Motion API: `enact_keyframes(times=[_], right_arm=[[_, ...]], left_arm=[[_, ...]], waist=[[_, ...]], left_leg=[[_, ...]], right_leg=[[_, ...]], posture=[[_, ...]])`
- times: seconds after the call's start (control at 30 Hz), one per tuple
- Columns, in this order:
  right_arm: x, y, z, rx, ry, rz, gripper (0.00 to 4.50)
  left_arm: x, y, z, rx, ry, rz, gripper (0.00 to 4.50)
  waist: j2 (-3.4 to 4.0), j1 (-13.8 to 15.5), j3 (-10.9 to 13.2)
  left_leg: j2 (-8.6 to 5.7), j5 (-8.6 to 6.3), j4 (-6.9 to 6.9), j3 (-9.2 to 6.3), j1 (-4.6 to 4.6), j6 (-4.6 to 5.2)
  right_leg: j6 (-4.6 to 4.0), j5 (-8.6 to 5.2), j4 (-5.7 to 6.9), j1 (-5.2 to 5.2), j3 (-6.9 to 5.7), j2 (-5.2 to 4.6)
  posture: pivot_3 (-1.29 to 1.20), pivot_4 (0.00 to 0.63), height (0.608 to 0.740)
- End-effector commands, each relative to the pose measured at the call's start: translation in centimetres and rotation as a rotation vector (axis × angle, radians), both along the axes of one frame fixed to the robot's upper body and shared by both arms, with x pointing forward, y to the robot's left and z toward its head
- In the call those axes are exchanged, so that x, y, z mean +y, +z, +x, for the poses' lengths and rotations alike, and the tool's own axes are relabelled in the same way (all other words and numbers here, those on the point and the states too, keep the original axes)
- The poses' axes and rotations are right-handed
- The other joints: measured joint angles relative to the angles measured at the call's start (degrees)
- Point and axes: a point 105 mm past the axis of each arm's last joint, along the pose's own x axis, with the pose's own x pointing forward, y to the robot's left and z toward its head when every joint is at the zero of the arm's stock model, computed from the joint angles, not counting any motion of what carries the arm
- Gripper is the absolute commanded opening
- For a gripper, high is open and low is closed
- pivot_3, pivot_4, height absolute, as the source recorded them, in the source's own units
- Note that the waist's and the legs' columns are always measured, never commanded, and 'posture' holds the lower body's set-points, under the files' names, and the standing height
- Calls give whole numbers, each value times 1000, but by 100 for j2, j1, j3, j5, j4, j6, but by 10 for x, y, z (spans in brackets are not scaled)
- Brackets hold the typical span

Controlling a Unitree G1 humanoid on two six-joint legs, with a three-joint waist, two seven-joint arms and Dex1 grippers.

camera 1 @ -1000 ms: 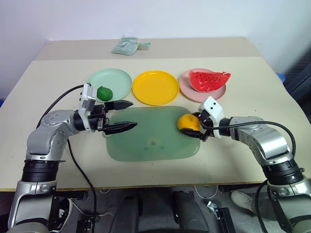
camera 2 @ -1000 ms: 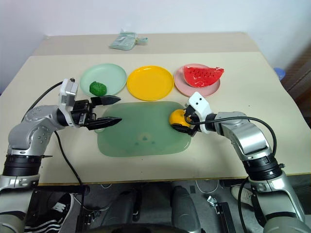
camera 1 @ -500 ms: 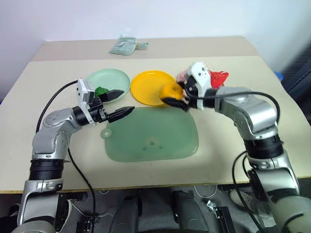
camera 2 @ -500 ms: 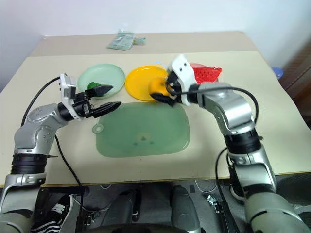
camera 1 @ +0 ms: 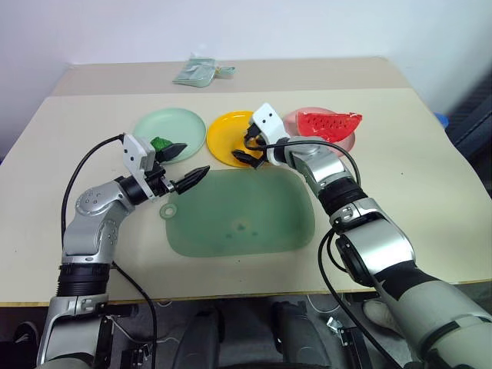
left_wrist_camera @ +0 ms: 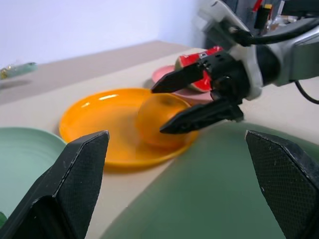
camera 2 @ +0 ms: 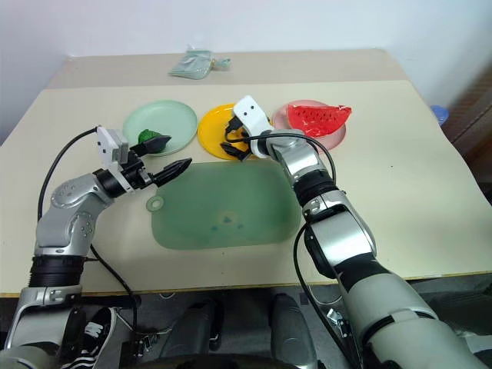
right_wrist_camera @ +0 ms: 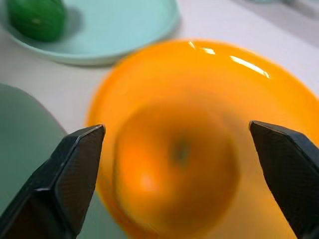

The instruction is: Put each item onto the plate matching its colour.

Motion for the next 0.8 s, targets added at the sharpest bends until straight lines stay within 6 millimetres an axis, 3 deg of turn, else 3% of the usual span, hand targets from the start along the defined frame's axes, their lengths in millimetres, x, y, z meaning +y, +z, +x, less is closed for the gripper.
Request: enact_keyframes(times=[0.03,0.1,0.2,0.3,0.43,0.53,0.63,0.8], right_arm=[[-8,41,7,-137,-30,60,4477],[-21,48,6,-133,-46,108,4477],[-30,73,-8,-161,3,244,4477],[-50,91,-35,-144,74,369,4477],[-77,109,-86,-234,201,334,4477],[-97,87,-129,-140,320,209,4477],[-109,66,-159,-59,351,111,4477],[-114,60,-181,-36,339,86,4477]], left_arm=[[2,11,-8,-52,-6,2,4500],[-1,11,-10,-51,-24,-6,4500],[-2,12,-14,-52,-74,-16,4500],[-6,10,-24,-30,-160,-32,4500],[-4,16,-30,-33,-243,-18,4500],[-10,30,-28,-41,-310,-48,4500],[-15,26,-28,-1,-383,-54,4500],[-22,7,-25,33,-467,3,4500]], waist=[[0,0,0],[0,13,0],[0,25,0],[0,27,0],[1,66,0],[-2,103,-1],[-2,157,-2],[1,119,-2]], left_leg=[[0,0,0,0,0,0],[0,0,0,0,0,0],[-1,0,3,0,-2,0],[0,0,0,-2,-2,0],[0,0,3,-3,-2,1],[-1,-1,8,0,0,1],[1,-2,11,1,9,3],[5,-2,12,8,14,4]], right_leg=[[0,0,0,0,0,0],[0,0,1,0,0,0],[0,0,0,1,0,-1],[0,0,0,2,-1,-1],[0,0,-2,4,-1,-1],[1,-1,-5,10,-1,-2],[2,-1,-8,24,-3,0],[1,-1,-4,24,2,4]], posture=[[0,150,740],[0,150,740],[0,150,740],[0,150,740],[0,150,740],[0,150,740],[0,150,740],[0,150,740]])
